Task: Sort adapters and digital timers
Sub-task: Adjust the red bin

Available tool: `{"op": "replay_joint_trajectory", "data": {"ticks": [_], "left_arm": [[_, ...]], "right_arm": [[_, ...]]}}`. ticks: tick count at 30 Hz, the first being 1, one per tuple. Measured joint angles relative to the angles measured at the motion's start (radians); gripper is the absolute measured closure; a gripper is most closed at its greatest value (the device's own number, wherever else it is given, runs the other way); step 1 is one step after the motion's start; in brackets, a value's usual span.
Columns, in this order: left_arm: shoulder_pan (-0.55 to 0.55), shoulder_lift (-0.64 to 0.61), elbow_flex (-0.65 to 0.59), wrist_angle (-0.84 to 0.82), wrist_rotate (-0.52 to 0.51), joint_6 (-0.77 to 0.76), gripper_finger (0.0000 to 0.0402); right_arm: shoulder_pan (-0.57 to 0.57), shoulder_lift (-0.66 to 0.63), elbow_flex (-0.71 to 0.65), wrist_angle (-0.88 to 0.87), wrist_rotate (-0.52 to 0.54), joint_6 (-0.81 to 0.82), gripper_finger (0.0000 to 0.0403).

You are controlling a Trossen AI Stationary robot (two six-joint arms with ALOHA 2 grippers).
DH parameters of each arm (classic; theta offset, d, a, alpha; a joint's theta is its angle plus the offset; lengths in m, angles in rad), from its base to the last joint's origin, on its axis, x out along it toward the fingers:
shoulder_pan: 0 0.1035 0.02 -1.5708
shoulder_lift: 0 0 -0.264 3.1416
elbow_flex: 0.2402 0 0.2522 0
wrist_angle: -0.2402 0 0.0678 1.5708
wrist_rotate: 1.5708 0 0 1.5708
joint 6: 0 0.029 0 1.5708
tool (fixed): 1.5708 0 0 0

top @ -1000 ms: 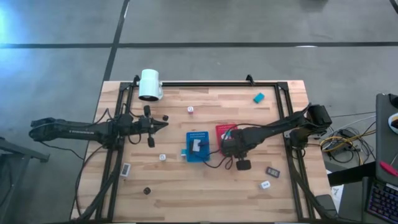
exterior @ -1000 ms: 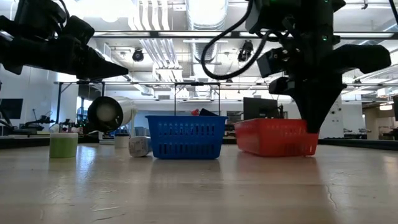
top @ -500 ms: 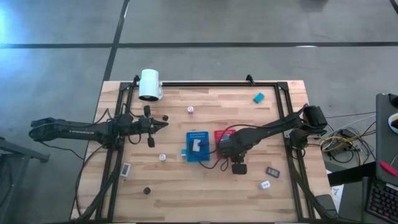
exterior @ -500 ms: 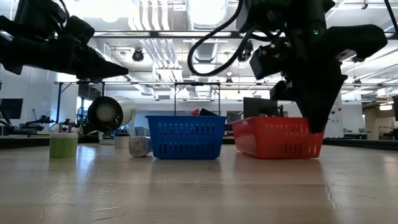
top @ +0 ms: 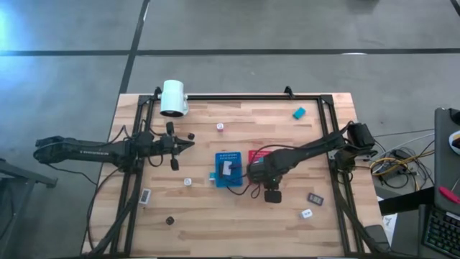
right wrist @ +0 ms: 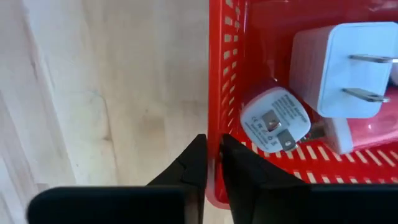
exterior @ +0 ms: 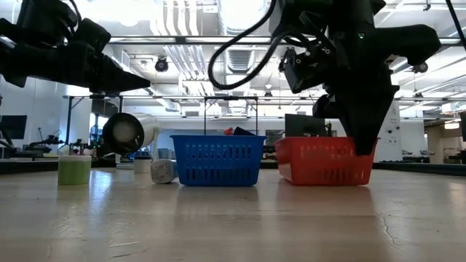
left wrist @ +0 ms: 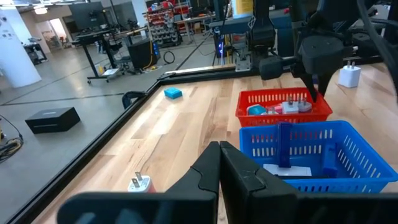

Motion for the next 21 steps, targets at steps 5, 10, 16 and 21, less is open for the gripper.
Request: {"op": "replay_joint_trajectory", "data": {"ticks": [5, 10, 16, 21], "left_arm": [[0.000, 0.000, 0.000, 0.000, 0.000, 0.000, 0.0390], [0.000, 0.000, 0.000, 0.000, 0.000, 0.000, 0.0390], [0.000, 0.000, 0.000, 0.000, 0.000, 0.000, 0.0390], [0.000, 0.000, 0.000, 0.000, 0.000, 0.000, 0.0390]], "right_arm": [[0.002, 0.001, 0.019, 0.007, -0.009, -0.013, 0.0322], [0.002, 0.001, 0.020, 0.005, -0.071, -0.047, 0.0268], [-0.012, -0.009, 0.060, -0.040, -0.143, -0.105, 0.0222], [-0.011, -0.035, 0.126, -0.099, -0.154, -0.183, 0.0208]]}}
